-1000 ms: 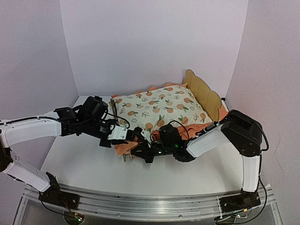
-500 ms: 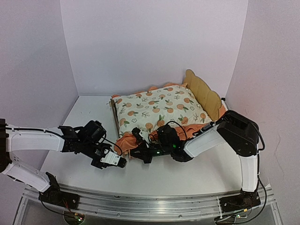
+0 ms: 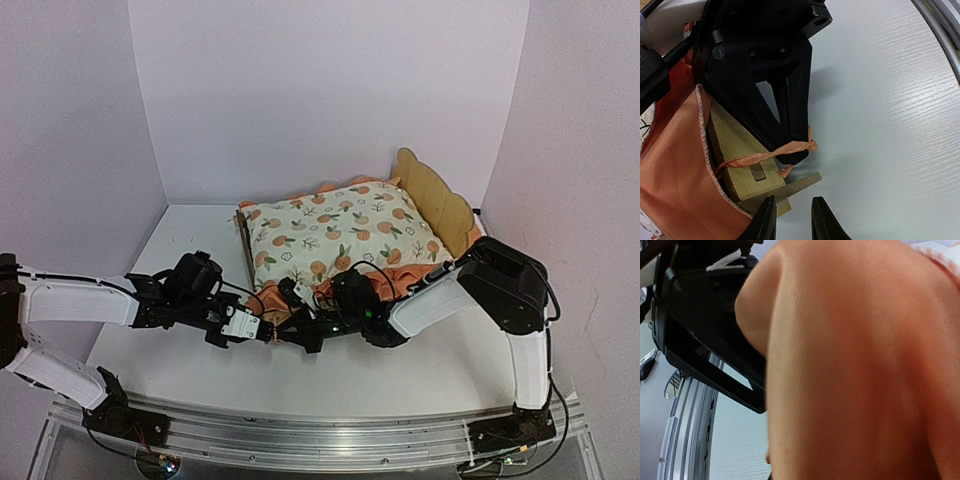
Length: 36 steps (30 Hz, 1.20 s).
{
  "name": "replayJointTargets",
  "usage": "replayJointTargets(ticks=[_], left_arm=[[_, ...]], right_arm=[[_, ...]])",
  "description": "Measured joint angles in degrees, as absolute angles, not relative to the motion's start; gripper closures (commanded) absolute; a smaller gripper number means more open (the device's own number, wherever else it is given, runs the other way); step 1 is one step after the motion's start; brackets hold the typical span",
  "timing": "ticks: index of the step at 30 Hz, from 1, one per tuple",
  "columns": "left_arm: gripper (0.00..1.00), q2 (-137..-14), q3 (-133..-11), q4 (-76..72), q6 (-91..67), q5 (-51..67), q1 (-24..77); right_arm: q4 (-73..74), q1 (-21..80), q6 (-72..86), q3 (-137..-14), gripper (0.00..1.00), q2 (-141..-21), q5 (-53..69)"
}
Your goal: Set up the pet bed
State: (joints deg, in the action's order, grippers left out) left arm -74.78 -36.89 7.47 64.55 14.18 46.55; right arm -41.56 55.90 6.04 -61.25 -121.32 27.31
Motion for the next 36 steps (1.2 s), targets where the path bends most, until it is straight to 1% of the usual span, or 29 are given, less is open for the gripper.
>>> replayJointTargets(ticks=[17,26,31,36], left_arm=[[0.71,-80.01,-36.73,5.42,65.52,15.59,46.28],[0.65,-80.01,-36.75,1.93,62.49,13.84,45.61],[0.68,-80.0,-36.77,0.97,61.6,14.06,45.37],[0.76,-79.38,-36.77,-0.58,62.26,16.26,45.25]], right_arm=[[-41.41,56.07,6.04,-62.99,1.0,-121.73,28.32],[-41.39,56.07,6.03,-63.02,1.0,-121.75,28.53],[-41.39,56.07,6.02,-63.02,1.0,-121.78,28.53],[-41.37,56.07,6.02,-63.29,1.0,-121.92,28.53]])
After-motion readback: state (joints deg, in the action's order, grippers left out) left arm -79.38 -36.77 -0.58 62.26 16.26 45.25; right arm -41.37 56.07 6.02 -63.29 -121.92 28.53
